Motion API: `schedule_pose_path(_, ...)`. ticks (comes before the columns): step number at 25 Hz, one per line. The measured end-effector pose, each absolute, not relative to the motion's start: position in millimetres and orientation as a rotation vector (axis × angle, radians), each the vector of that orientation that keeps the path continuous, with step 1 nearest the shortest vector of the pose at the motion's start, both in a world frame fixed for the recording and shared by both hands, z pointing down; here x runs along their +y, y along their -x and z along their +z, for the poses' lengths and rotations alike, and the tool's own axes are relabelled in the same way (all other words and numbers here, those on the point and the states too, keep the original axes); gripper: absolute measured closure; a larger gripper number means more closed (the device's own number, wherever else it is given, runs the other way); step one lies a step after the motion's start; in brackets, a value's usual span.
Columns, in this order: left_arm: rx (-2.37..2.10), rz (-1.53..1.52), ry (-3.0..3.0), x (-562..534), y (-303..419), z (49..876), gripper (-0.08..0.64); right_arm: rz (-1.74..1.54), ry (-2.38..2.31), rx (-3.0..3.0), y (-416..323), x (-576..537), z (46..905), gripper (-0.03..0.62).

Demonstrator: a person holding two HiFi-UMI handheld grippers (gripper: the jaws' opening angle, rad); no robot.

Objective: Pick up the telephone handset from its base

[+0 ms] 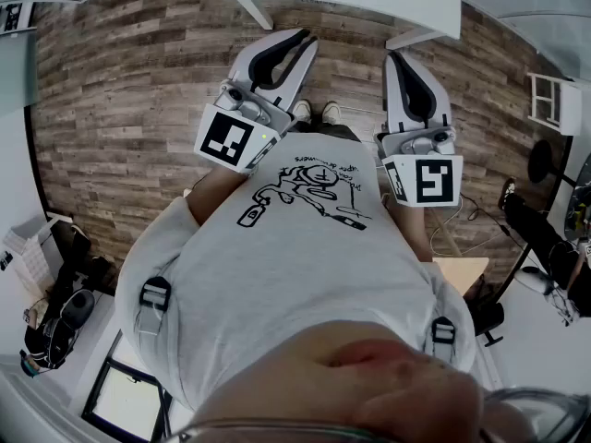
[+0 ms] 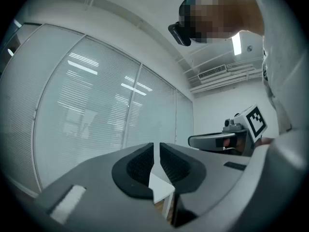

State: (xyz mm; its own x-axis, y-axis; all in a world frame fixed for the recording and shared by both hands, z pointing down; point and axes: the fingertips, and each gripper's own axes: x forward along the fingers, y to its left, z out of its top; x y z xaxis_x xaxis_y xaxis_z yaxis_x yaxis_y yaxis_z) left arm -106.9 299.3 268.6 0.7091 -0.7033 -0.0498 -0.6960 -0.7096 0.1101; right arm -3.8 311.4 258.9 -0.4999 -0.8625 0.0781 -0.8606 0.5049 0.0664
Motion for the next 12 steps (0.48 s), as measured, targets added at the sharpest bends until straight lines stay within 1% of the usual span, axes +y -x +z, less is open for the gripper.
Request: schedule_pose_path(12,-1.153,-0.150,-2.813,303,136,279,0.529,-0.003,-1.557,-2.680,27,312,260,0.586)
